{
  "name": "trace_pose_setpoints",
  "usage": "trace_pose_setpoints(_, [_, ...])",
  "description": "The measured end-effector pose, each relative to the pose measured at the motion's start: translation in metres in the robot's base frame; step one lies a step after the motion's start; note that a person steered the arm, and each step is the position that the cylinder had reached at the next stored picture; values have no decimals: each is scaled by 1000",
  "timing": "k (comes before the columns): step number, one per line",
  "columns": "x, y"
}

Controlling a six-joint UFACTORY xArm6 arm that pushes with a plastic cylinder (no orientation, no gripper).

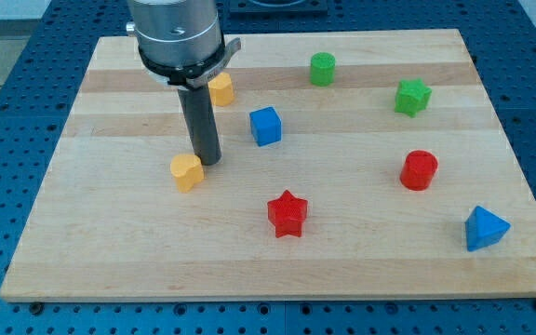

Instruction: Move the red circle closely to the red star

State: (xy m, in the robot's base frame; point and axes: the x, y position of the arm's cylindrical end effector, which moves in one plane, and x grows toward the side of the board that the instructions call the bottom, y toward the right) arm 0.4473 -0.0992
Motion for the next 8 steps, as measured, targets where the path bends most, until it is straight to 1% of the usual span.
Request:
trace_pose_setpoints(2, [6,-15])
trace_pose_setpoints(3, [9,13])
trace_pose_setpoints(4, [12,71])
trace_pose_setpoints(5, [10,179])
trace_pose_setpoints(6, [-34,223])
trace_pose_setpoints(7, [-14,270])
trace_pose_setpoints(8, [10,299])
